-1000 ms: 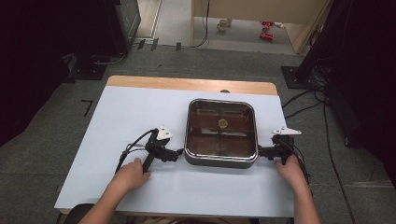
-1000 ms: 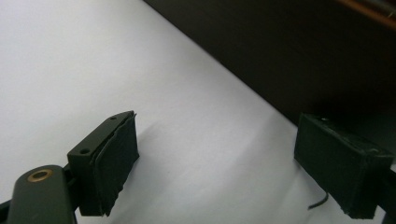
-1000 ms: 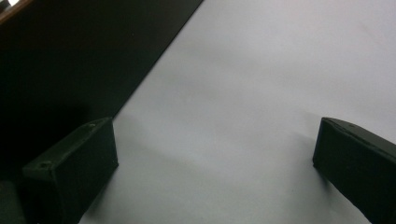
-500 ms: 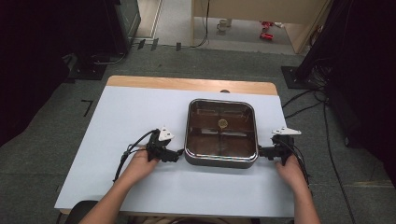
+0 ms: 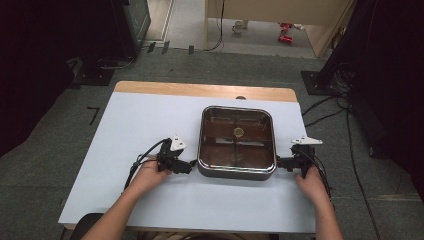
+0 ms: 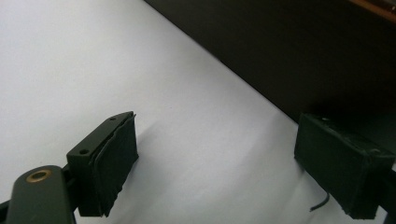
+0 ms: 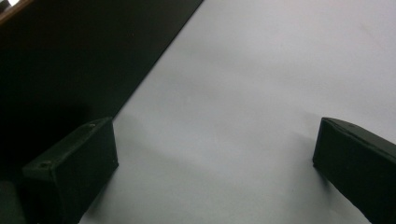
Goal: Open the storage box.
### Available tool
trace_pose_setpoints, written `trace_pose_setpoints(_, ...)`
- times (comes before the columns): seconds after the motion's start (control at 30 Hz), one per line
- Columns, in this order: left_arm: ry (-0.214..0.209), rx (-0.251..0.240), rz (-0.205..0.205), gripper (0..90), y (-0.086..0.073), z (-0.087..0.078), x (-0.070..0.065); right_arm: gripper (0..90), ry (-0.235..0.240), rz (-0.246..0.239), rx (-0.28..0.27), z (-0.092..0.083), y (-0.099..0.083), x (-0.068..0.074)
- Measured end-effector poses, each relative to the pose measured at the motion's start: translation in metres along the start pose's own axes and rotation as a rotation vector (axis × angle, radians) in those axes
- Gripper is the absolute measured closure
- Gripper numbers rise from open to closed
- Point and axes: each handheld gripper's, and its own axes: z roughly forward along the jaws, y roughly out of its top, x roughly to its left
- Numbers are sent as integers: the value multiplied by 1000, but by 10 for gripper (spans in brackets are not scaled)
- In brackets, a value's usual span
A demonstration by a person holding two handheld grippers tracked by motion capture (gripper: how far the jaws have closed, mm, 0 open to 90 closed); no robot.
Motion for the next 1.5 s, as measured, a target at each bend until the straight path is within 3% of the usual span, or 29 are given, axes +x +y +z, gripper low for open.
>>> trace_pose_setpoints(0.13,-11,29,3,175,3,-3,3,0,0,0,0,0,0,0)
trace_pose_setpoints(0.23,-9,94,1,239,9,-6,6,0,0,0,0,0,0,0)
trace_pose_setpoints(0.3,-14,117,-4,233,11,-7,7,0,0,0,0,0,0,0)
trace_pose_setpoints(0.47,-47,108,-7,223,13,-14,9,0,0,0,0,0,0,0)
trace_pose_setpoints(0.6,-91,95,21,221,17,-21,12,0,0,0,0,0,0,0)
trace_pose_setpoints(0.73,-95,103,-11,224,22,-26,16,0,0,0,1,0,0,0)
trace_pose_setpoints(0.9,-131,100,-33,228,32,-34,17,0,0,0,1,0,0,0)
trace_pose_setpoints(1.3,-121,52,-27,233,56,-51,20,0,0,0,1,0,0,0)
trace_pose_setpoints(1.5,-141,26,-20,233,71,-58,16,0,0,-1,0,0,0,0)
